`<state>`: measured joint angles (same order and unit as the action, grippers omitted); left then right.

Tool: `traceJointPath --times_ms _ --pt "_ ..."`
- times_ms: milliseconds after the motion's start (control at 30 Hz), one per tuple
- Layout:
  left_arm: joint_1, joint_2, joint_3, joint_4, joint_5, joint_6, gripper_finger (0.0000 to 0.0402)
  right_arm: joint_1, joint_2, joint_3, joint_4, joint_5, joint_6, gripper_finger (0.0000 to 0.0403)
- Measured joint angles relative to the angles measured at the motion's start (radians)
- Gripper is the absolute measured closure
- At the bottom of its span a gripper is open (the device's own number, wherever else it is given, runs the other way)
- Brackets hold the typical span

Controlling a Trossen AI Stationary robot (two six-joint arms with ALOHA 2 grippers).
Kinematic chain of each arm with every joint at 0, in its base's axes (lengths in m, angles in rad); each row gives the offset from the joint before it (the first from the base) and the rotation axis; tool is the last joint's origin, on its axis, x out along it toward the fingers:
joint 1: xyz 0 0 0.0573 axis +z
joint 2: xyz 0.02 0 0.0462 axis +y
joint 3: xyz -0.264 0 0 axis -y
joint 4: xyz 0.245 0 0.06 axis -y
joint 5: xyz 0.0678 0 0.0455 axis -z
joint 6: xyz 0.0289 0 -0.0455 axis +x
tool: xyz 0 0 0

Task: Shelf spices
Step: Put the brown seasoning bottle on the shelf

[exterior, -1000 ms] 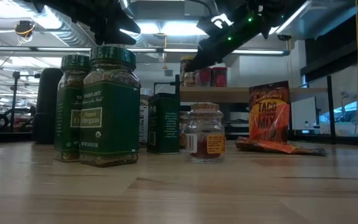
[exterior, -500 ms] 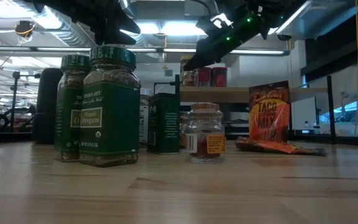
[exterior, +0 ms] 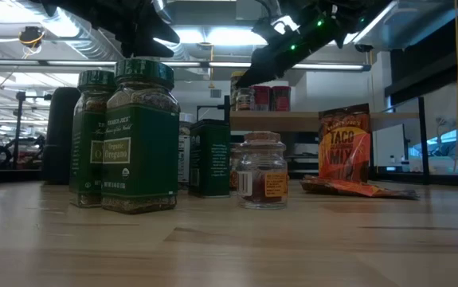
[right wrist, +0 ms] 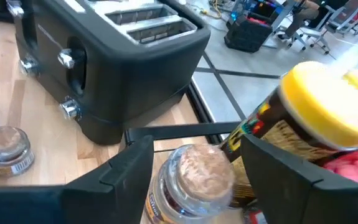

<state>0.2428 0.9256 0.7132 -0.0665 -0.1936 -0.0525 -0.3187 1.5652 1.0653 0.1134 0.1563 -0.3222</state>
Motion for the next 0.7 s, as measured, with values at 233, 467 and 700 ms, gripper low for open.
traceJointPath --times_ms 233,467,700 --pt "0.0 0.0 0.0 -0.007 0.0 0.0 0.0112 0.046 -0.117 0.0 -0.108 0.062 0.0 0.0155" --pt "0.0 0.0 0.0 -0.006 0.0 0.0 0.0112 0.046 -0.107 -0.025 -0.236 0.165 0.007 0.0155" --pt "0.0 0.0 0.0 -0.005 0.0 0.0 0.0112 -0.009 -0.057 -0.08 -0.152 0.173 0.019 0.0155"
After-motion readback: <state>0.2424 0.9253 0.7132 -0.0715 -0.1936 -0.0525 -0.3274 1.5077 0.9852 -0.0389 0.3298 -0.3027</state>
